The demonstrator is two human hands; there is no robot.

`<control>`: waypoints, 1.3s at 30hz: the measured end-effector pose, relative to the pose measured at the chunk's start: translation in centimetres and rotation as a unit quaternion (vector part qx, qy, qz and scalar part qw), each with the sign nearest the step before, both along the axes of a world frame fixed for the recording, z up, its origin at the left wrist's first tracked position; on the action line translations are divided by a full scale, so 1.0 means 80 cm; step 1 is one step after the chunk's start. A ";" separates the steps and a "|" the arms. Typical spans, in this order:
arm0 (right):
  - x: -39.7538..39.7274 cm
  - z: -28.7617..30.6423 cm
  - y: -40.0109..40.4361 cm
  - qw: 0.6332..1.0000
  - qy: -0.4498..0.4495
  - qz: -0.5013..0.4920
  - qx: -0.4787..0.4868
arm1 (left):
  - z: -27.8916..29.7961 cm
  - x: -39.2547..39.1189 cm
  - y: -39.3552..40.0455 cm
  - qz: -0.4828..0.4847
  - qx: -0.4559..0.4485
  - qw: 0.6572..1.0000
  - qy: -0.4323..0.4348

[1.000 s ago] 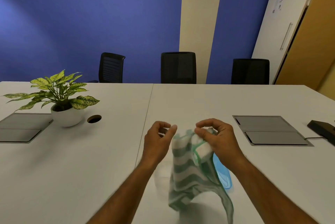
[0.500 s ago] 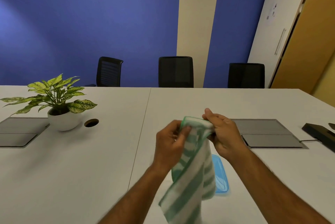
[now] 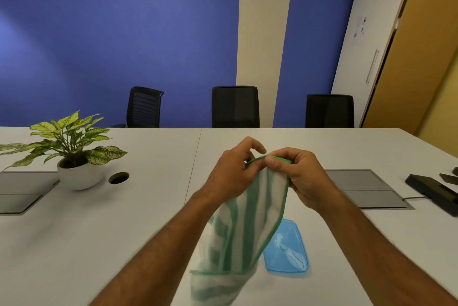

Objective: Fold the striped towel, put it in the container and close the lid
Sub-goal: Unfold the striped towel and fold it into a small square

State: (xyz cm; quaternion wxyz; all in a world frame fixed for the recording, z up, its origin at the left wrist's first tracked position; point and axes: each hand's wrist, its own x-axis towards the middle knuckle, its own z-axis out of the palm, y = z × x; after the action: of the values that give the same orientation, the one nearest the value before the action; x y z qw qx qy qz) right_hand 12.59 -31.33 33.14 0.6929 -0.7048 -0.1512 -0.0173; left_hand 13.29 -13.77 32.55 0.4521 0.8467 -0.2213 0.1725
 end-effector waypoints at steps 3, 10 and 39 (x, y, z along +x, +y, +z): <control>0.006 0.009 -0.005 0.999 -0.031 -0.041 -0.013 | 0.008 0.007 0.005 0.013 0.030 0.999 -0.012; 0.028 0.042 -0.014 0.971 -0.147 -0.068 -0.176 | 0.033 0.028 0.021 0.015 0.100 0.994 -0.033; 0.068 0.110 -0.106 0.905 -0.226 -0.250 -0.260 | 0.071 0.069 0.165 0.154 0.071 0.983 -0.065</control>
State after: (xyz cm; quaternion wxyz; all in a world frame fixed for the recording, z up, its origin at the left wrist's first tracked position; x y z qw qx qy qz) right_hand 18.05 -39.84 41.96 0.4056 -0.8516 -0.1216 -0.3091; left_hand 18.80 -0.59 38.22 0.3433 0.8875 -0.1288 0.2791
